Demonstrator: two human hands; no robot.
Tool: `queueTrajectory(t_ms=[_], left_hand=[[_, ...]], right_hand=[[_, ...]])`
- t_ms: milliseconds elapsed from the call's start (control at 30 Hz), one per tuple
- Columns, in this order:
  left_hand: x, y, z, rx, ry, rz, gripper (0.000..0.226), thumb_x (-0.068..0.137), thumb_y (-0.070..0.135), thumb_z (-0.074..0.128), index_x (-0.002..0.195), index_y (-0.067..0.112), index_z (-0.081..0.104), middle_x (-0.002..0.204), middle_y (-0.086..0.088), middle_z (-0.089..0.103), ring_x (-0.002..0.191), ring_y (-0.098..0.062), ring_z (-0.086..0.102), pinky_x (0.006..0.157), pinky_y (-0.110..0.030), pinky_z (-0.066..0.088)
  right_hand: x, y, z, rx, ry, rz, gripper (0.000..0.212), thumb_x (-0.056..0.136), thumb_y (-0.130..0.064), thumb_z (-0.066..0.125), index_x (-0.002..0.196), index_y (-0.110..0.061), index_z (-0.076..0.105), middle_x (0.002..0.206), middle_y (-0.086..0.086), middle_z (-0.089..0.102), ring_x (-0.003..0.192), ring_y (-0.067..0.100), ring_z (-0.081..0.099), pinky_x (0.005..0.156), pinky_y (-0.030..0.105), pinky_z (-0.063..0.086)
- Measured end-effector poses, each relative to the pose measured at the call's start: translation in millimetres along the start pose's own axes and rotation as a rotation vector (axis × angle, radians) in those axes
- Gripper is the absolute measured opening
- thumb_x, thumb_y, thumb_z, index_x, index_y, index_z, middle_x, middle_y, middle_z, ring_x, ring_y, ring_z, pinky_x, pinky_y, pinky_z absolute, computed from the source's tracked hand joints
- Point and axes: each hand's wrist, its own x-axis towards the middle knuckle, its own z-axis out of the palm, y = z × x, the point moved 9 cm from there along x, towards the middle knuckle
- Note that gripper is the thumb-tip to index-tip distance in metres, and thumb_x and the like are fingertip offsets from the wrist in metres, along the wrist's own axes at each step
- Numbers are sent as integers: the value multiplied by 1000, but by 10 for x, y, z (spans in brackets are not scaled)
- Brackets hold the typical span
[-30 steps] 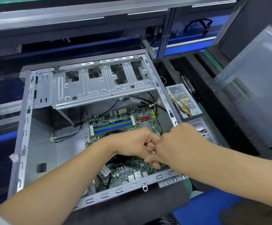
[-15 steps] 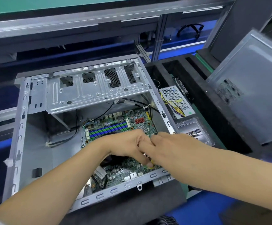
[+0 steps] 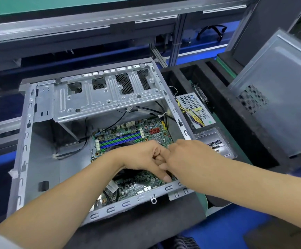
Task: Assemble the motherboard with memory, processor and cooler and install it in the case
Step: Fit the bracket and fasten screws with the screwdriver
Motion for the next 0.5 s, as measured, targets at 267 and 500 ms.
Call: queueTrajectory(t_ms=[267,500], left_hand=[[39,32,30,39,19,15,20,76,11,79,74,29,72,73,-37,59,58,-34,47,68,-31,36],[-88,447,-303,-50,203,154,26,72,13,77,55,28,64,42,-6,31,41,-8,26,51,-14,30]], right_hand=[[52,67,109,-175,10,133,41,101,-37,37,65,-19,33,60,-4,32,58,17,36,47,25,17],[7,355,-399,32,-27,269,44,91,-48,55,68,-18,33,64,-3,28,69,19,41,62,29,36]])
